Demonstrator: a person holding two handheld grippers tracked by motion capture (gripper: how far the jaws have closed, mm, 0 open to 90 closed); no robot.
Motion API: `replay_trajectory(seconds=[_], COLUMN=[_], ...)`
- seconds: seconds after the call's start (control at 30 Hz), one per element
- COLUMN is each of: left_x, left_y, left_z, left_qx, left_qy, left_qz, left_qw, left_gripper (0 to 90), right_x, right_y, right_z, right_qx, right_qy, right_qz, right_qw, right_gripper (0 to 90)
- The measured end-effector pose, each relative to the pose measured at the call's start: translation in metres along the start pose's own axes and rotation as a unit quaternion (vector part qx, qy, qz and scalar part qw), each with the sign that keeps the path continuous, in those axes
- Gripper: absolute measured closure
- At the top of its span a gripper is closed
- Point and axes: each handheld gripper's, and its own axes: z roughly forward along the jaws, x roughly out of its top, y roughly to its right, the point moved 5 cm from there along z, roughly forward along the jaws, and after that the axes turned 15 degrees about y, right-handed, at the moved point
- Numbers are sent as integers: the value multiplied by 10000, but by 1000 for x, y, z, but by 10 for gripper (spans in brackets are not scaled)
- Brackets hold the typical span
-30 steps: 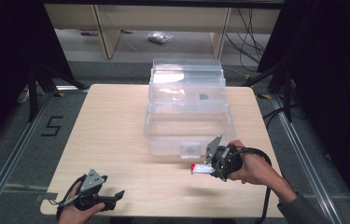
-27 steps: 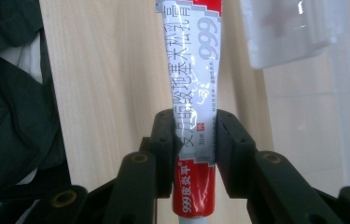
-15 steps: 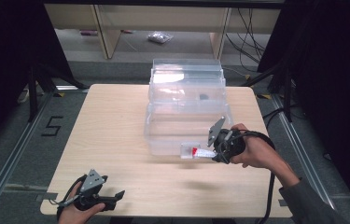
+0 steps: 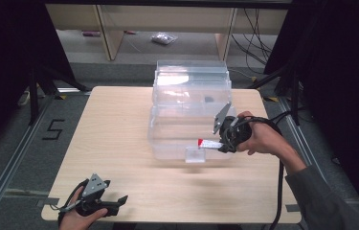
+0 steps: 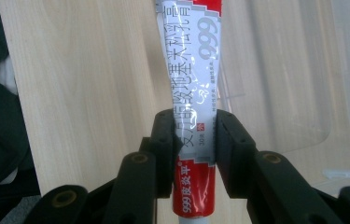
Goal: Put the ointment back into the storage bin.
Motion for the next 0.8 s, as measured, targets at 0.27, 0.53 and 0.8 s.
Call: replay_trajectory(seconds=[0.27, 0.53, 0.8], left_x=[0, 0, 0], left_y=[0, -1, 0], left_z=[0, 0, -1], left_qx=[2, 61, 1], left_qy=[-11, -16, -40], left_qz=[-6, -4, -2], left_qw=[10000, 10000, 10000], left_gripper=[150, 150, 150], right_x=[2, -1, -7], right_y=[20, 37, 51], right_z=[8, 16, 25], right_qx=[105, 94, 63], right_qy=[-152, -248, -246], right_qz=[-29, -19, 108], right_qw=[9998, 9996, 9996], right_gripper=[708, 708, 708])
